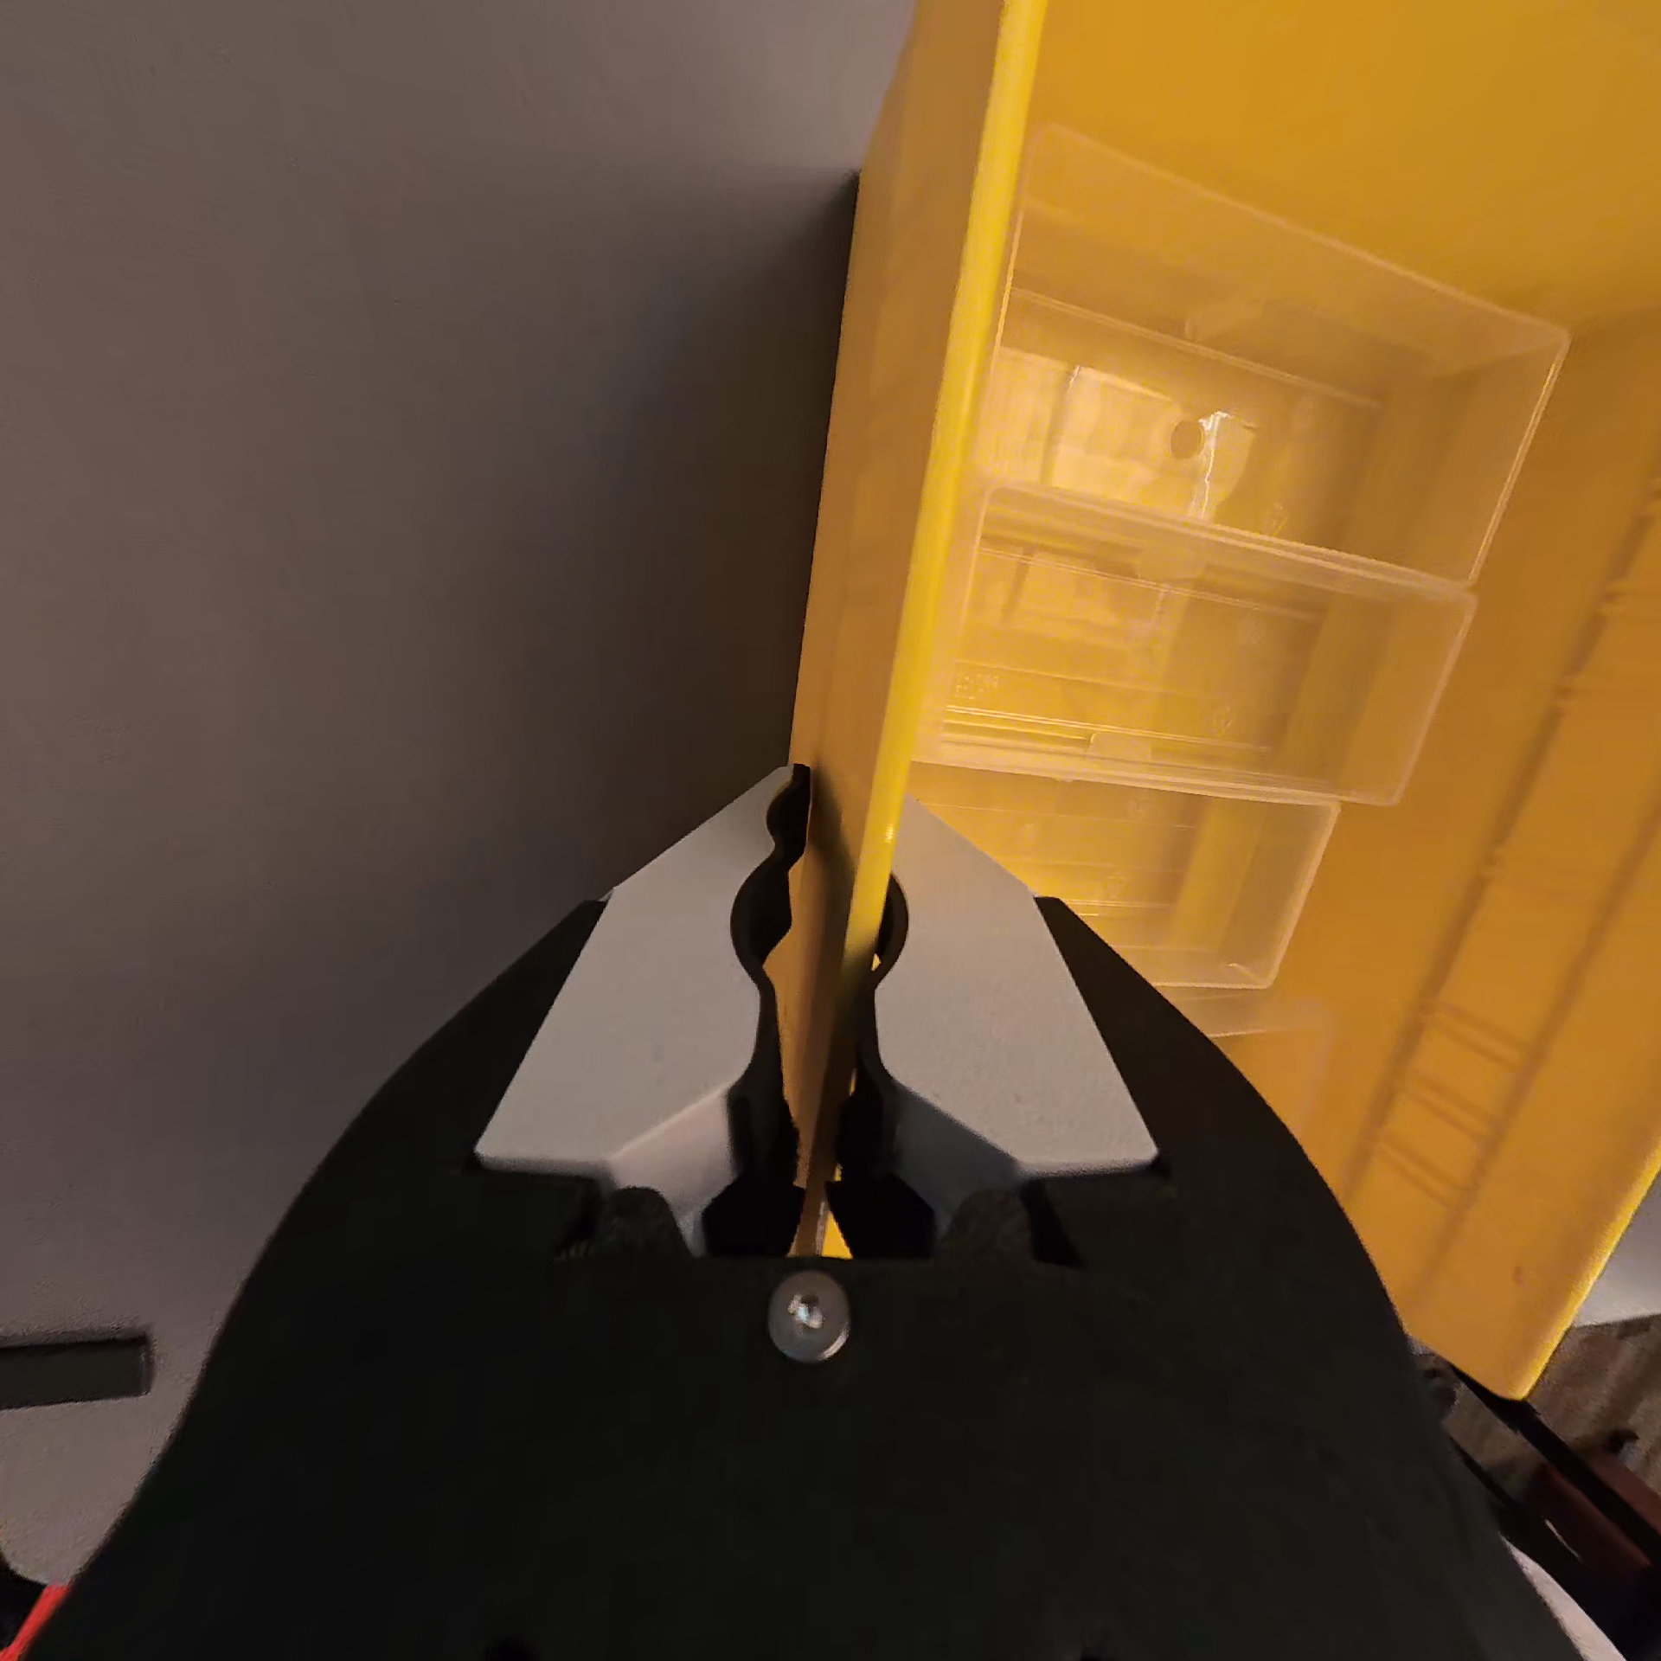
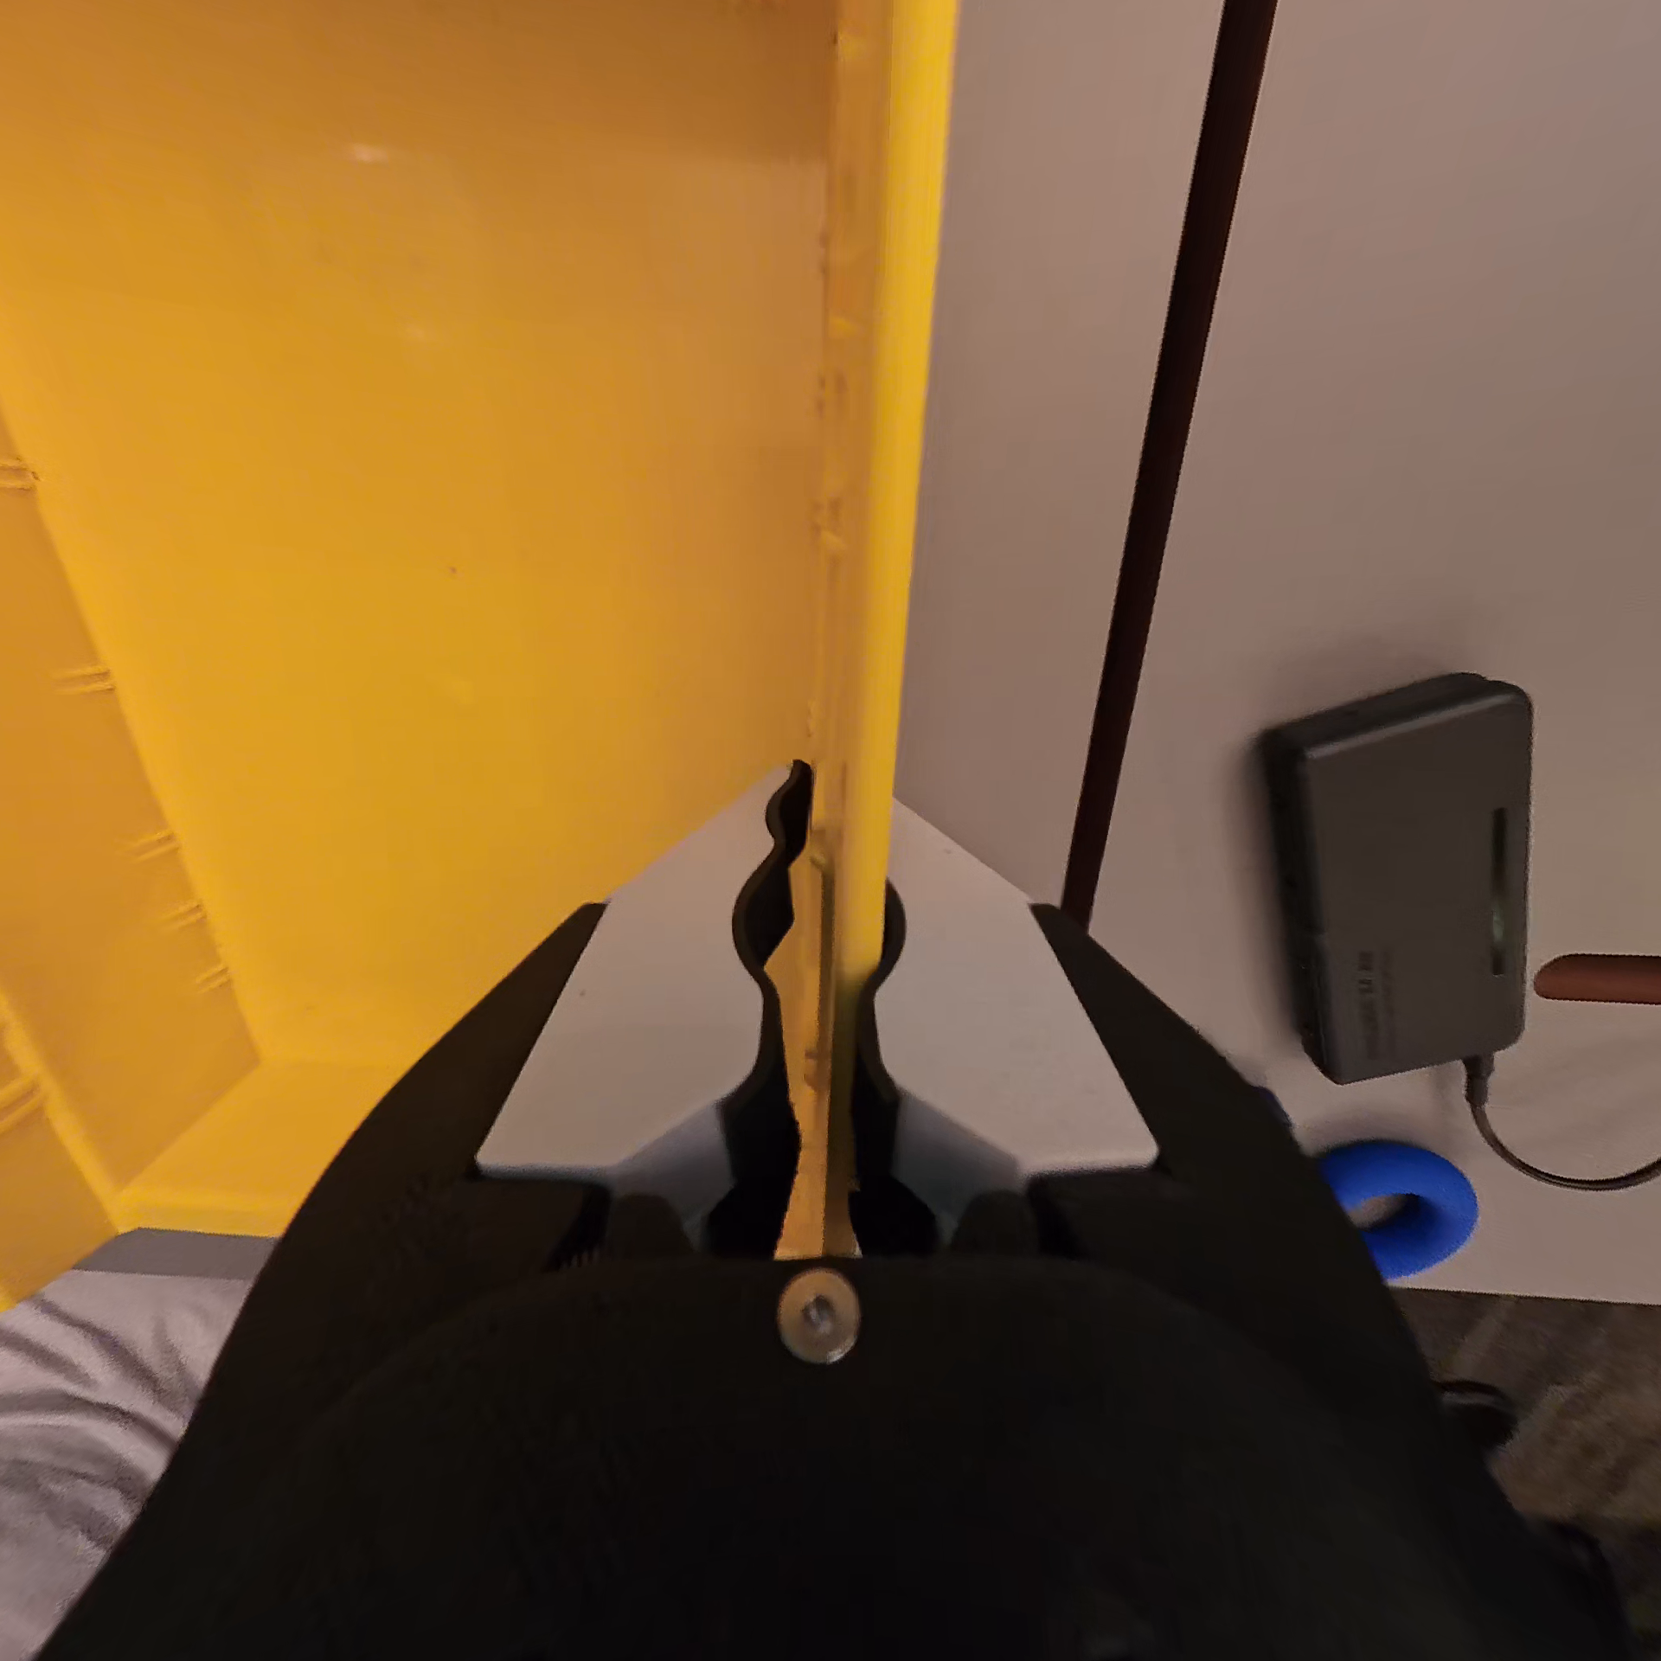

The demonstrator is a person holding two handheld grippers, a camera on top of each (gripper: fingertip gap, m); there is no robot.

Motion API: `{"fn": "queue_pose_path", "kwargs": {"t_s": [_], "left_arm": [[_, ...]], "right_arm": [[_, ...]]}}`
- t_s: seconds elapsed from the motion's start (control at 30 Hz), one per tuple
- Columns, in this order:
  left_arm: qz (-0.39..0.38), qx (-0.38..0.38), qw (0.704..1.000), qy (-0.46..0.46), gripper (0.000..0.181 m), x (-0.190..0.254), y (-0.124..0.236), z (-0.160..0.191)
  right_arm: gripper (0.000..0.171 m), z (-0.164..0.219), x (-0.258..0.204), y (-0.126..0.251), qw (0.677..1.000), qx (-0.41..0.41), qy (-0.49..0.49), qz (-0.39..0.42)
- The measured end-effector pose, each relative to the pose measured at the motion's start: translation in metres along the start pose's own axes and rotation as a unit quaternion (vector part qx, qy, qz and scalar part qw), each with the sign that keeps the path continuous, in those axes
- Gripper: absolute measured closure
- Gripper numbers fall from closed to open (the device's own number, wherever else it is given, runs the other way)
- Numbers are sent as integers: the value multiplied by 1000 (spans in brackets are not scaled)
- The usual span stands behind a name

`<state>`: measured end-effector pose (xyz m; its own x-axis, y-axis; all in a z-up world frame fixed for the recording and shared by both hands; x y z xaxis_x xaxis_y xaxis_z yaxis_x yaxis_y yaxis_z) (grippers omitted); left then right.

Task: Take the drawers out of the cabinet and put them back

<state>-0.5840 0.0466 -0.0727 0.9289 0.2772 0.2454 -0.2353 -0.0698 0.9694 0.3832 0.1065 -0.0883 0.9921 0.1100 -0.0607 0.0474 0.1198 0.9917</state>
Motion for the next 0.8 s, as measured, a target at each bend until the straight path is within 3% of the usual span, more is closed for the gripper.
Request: {"fn": "queue_pose_path", "kwargs": {"t_s": [0.7, 0.8], "left_arm": [[-4, 20, 1000, -2, 177, -15, 5, -32], [35, 99, 994, -21, 168, -9, 25, -37]], "right_arm": [[169, 0, -17, -4, 997, 23, -55, -47], [164, 1, -16, -3, 998, 36, -44, -26]]}}
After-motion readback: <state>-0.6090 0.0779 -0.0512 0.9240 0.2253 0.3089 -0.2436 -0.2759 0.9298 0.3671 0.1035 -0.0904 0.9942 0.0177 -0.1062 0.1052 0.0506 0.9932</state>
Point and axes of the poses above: each gripper's, where its closed fingertips meet, y back along the fingers, z out of its underside, x = y × z across the jaws, the point moved 5 cm from there along y, back along the fingers, and after that the axes turned 15 degrees about -x, right-handed, at the moved point
